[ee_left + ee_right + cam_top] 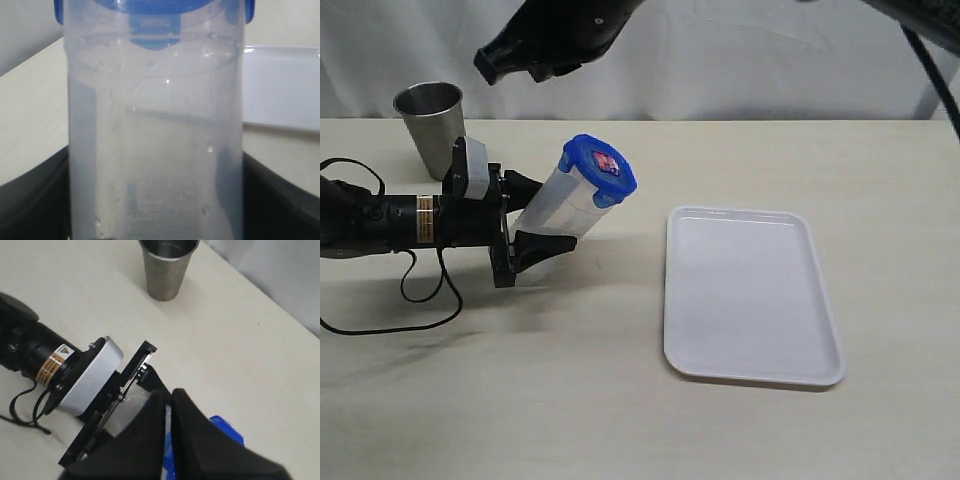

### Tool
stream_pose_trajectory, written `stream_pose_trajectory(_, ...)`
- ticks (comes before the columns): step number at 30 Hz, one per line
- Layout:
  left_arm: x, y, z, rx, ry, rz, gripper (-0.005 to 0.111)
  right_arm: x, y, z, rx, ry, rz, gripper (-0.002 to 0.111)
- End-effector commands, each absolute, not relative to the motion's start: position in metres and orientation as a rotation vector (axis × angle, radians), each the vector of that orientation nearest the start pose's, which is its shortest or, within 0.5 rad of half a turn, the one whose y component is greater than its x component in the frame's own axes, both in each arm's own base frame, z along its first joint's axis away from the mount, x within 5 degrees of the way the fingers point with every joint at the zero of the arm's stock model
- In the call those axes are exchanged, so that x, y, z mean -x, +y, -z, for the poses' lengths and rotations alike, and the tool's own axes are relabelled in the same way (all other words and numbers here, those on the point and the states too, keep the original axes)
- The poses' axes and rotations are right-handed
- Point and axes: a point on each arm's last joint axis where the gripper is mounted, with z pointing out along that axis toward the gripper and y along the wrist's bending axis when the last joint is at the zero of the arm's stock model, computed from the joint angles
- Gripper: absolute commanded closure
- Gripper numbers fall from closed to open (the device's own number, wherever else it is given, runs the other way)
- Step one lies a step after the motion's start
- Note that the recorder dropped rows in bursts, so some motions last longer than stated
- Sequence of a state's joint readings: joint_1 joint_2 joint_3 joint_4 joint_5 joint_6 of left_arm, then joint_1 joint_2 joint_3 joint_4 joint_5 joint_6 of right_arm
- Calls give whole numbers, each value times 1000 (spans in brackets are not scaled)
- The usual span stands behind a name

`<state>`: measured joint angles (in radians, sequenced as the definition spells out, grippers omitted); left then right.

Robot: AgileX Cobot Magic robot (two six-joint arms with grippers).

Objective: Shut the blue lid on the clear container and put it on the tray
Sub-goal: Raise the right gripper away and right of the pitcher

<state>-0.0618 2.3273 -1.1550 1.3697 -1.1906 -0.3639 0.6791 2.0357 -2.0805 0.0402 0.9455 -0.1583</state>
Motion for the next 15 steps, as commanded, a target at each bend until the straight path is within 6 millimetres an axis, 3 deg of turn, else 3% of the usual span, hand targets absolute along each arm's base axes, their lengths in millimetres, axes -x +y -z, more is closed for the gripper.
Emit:
stream_pose_trajectory(1, -384, -109, -80, -1199, 1401, 807, 107, -351, 281, -335, 895, 2044, -309, 104)
stream_pose_trajectory(3, -384, -109, -85, -1202, 1390, 798, 107, -349, 258, -320, 816, 2062, -301, 104)
stream_pose_trajectory(7, -385, -109, -88, -1206, 1383, 794, 107, -368, 187, -275, 484, 2269, -340, 104)
stream_pose_trajectory(9, -385, -109, -88, -1206, 1383, 794, 107, -373, 172, -254, 418, 2330, -400, 104)
stream_pose_trajectory(15, -383, -114, -88, -1216, 1377, 804, 107, -382, 183, -221, 413, 2372, -596, 104)
